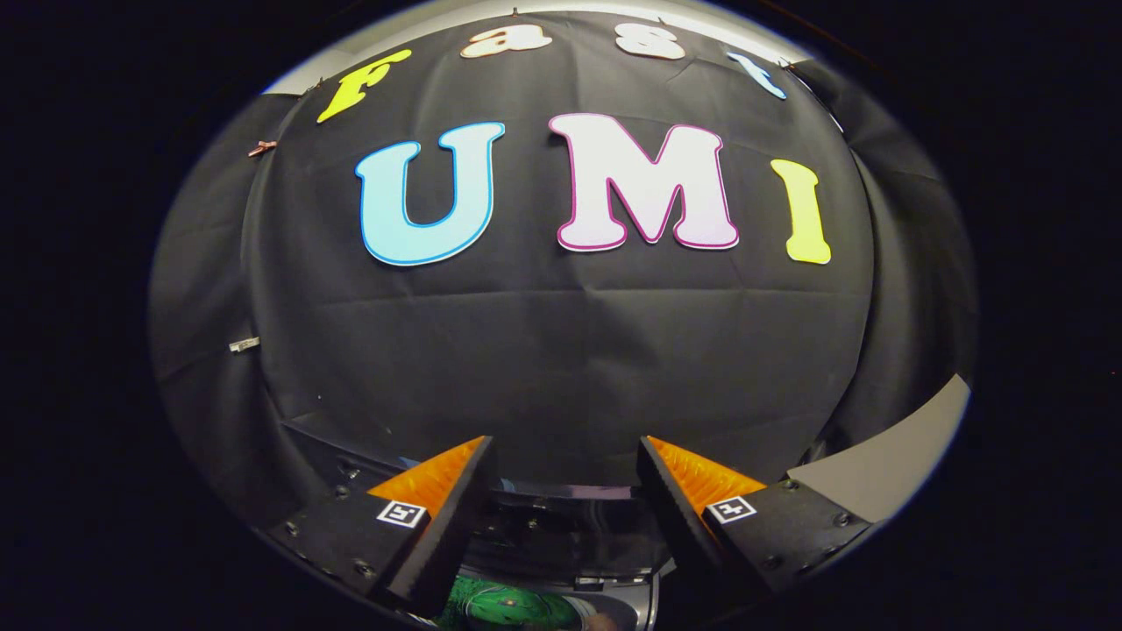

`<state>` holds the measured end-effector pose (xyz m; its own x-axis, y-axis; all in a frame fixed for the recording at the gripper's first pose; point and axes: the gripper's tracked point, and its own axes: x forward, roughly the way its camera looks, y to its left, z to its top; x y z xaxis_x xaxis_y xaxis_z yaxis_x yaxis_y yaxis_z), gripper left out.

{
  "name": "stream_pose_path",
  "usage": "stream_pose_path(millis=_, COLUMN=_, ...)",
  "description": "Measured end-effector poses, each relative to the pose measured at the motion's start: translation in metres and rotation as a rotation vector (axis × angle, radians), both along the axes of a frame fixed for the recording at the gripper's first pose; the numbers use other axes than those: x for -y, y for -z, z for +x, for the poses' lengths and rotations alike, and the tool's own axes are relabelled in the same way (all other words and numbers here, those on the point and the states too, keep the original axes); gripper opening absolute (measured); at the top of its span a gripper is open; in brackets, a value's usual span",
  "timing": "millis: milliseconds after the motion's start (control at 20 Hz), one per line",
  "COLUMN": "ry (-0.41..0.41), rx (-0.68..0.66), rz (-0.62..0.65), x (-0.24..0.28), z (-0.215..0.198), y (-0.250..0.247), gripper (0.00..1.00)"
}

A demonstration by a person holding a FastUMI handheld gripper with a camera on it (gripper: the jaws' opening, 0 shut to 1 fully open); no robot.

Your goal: Put the clothes into the washing machine and then close the washing machine lid.

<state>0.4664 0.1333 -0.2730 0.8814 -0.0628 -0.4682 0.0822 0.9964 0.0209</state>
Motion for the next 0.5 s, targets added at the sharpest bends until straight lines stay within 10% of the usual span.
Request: stream_pose_path(millis=500, ry=0.005, rx=-0.013, rz=0.001, x=-0.003, z=-0.028, y=-0.009, gripper=1.0)
